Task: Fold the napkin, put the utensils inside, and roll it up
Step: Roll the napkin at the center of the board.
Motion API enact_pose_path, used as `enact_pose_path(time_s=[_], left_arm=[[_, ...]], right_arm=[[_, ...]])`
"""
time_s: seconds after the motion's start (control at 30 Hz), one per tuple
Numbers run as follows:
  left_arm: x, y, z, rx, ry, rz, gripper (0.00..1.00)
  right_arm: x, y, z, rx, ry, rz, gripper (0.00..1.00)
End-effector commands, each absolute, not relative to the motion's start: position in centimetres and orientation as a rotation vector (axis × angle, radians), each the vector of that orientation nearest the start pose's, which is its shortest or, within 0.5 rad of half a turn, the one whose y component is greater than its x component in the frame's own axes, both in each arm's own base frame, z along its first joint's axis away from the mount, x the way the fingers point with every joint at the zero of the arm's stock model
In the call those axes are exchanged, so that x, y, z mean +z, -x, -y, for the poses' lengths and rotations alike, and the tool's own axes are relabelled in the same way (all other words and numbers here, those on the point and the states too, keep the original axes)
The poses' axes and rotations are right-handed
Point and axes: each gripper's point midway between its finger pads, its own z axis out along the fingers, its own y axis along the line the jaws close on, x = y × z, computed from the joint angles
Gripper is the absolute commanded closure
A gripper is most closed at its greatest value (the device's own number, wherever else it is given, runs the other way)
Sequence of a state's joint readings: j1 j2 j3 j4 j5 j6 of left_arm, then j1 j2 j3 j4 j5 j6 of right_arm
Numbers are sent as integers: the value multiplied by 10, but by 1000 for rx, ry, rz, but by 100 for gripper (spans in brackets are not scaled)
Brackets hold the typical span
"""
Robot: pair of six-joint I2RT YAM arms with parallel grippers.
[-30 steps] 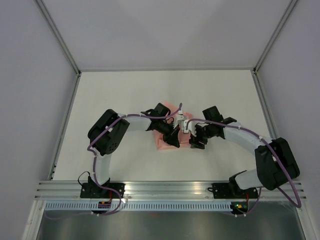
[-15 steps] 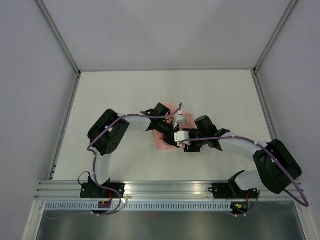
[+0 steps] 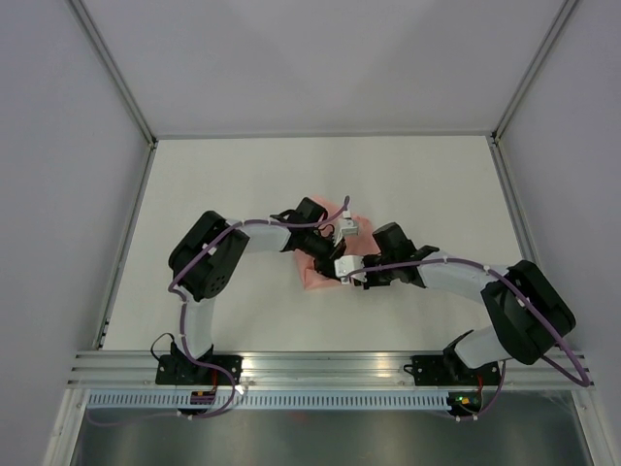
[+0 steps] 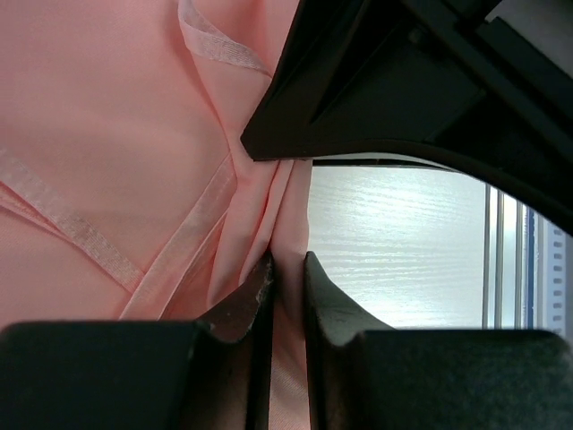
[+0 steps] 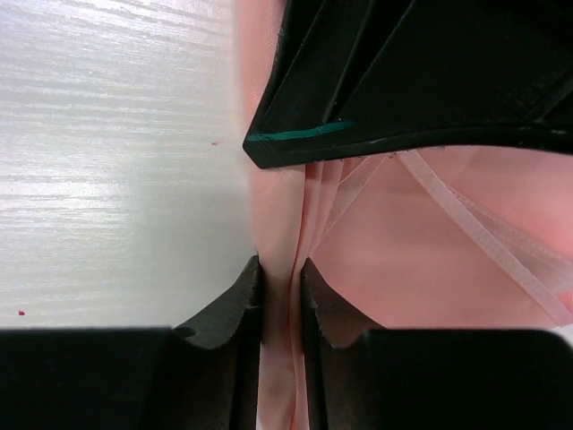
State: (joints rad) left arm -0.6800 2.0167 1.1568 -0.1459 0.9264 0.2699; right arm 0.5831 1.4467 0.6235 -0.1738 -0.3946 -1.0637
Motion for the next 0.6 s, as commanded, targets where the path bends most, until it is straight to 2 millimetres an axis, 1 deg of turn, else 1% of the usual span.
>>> enact_pose_path(time_s=[0.0, 0.07, 0.1, 0.17, 0.2, 0.3, 0.33, 0.4, 0.43, 0.5, 0.53, 0.57], left_arm=[[57, -236, 369, -1369, -1423, -1920, 80], [66, -243, 370, -1349, -1386, -1901, 73], [70, -246, 370, -1340, -1373, -1893, 69], [77, -253, 373, -1322, -1338, -1874, 66], [80, -258, 371, -1288, -1313, -1880, 64], [86, -270, 370, -1245, -1258, -1887, 62], [87, -273, 369, -1226, -1243, -1896, 62], [87, -284, 365, -1151, -1197, -1926, 65], [91, -289, 363, -1123, -1170, -1939, 65], [91, -302, 352, -1029, -1095, -1999, 67], [99, -306, 347, -1008, -1047, -2021, 68], [97, -314, 337, -949, -1001, -2052, 72]], right_arm=[[6, -237, -196, 337, 2002, -1636, 79], [6, -233, -195, 367, 2018, -1660, 85], [6, -232, -195, 375, 2021, -1670, 85], [8, -231, -196, 398, 2024, -1686, 88], [6, -226, -194, 417, 2028, -1713, 88], [6, -222, -194, 445, 2030, -1742, 89], [4, -222, -193, 448, 2031, -1753, 90], [4, -222, -192, 443, 2032, -1766, 91], [4, -222, -192, 442, 2027, -1773, 91], [4, -223, -191, 438, 2023, -1778, 91], [4, -223, -192, 436, 2019, -1779, 91], [5, -224, -192, 431, 2016, -1779, 91]])
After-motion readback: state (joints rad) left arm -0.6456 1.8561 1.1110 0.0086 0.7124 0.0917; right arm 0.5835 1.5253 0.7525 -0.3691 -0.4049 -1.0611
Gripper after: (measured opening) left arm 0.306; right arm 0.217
